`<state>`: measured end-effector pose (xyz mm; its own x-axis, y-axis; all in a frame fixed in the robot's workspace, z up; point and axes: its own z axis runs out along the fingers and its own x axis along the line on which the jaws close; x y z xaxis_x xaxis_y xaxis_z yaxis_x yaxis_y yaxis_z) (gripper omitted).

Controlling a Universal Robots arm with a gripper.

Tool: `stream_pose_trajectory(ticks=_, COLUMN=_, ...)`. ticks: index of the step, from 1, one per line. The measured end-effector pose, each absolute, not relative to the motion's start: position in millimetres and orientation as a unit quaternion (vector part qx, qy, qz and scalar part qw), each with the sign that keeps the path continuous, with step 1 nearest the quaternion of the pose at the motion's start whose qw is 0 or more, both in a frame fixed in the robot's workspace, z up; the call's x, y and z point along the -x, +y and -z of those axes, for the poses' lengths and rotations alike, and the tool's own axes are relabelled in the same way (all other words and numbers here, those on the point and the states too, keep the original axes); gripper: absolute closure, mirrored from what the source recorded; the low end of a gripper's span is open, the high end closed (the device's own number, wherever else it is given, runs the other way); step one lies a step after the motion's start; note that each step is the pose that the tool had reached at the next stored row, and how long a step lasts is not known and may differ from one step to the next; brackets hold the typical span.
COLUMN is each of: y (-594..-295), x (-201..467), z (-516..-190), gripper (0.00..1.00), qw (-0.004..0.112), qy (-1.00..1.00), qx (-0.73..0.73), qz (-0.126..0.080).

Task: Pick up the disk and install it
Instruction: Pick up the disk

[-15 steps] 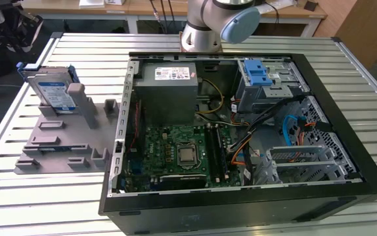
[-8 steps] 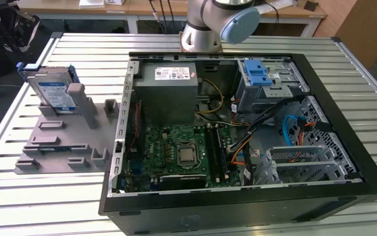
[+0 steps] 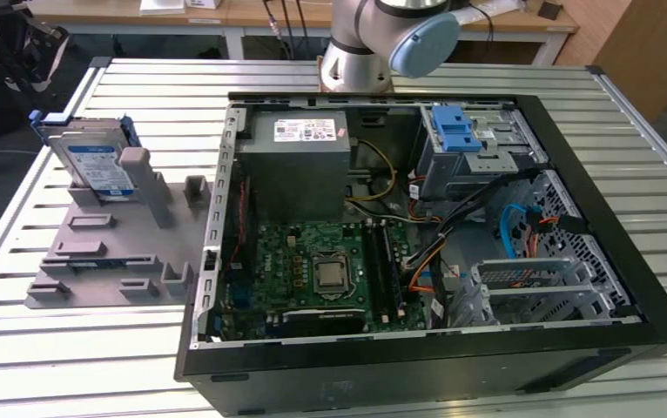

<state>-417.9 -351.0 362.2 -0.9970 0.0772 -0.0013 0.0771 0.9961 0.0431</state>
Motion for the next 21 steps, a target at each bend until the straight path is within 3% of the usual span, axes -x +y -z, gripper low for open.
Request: stream_pose_trajectory(ticks=21, y=-351.0, x=417.9, z=-362.1, gripper=0.89, qw=0.0, qy=0.999, qx=0.039, qz=-0.022)
